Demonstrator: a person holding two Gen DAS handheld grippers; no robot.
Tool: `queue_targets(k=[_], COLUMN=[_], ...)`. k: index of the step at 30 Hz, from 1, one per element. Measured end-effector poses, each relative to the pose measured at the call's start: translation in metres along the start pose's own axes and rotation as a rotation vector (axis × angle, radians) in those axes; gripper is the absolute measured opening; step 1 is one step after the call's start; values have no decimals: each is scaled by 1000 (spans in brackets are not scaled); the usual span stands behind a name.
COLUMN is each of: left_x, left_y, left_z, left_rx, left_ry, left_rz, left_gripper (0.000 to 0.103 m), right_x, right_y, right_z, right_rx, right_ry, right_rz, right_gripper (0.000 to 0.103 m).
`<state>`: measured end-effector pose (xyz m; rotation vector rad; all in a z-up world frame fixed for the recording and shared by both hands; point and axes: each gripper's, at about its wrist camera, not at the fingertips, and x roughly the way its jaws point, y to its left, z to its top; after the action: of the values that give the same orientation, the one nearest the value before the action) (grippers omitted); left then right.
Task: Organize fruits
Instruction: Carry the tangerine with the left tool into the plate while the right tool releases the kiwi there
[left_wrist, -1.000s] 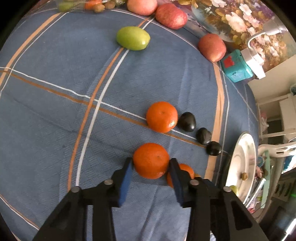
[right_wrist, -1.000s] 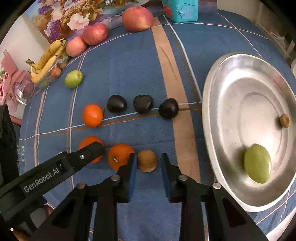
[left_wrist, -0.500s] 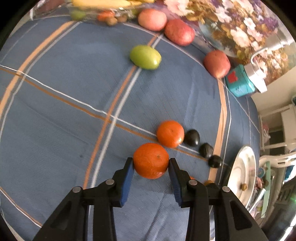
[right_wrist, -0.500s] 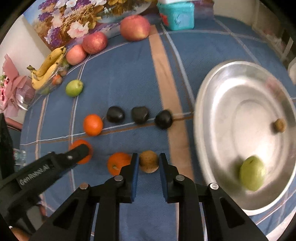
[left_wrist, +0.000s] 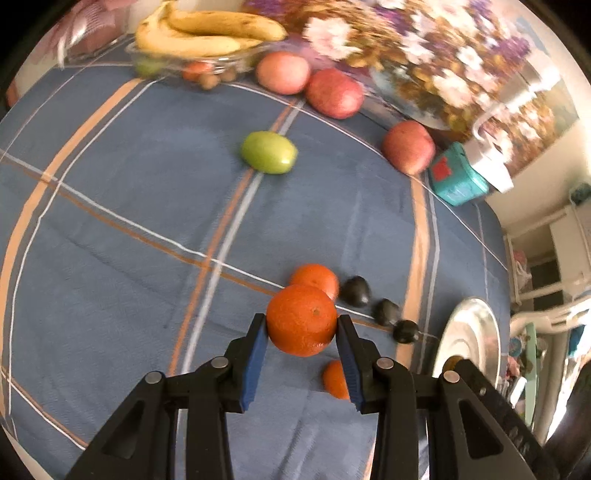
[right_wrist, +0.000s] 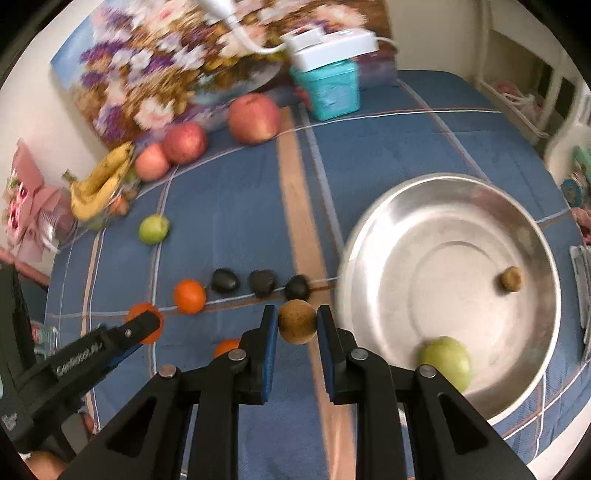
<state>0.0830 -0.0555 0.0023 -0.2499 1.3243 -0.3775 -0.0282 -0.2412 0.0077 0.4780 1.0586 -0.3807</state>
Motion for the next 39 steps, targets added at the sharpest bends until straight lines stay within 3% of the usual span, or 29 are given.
queue_targets(k=[10, 19, 26, 28, 29, 30, 36, 39], left_x=[10, 23, 42, 46, 46, 45, 43, 42], left_y=[-86, -151, -166, -169, -172, -173, -171, -160], left_z=[-38, -66, -76, -78, -79, -80, -77, -72], left_rx=[264, 476, 524, 532, 537, 544, 528, 478], left_ry=[31, -5, 15, 26, 21, 14, 23, 42], left_rz=[-88, -113, -86, -86, -86, -87, -79, -46], left_gripper=[40, 40, 42, 50, 61, 63, 64, 69], right_x=[-18, -30, -27, -28, -28, -28, -33, -32], right_y=[-87, -120, -120, -121, -121, -122, -123, -122], right_z=[12, 16, 17, 18, 19, 19, 20, 20], right_rx=[220, 294, 290, 288, 287, 285, 268, 259], right_ry=[-90, -126, -112, -114, -113, -112, -124, -117], right_rz=[-213, -231, -214, -217, -215, -212, -221, -216], right_gripper=[22, 22, 23, 23, 23, 23, 23, 30])
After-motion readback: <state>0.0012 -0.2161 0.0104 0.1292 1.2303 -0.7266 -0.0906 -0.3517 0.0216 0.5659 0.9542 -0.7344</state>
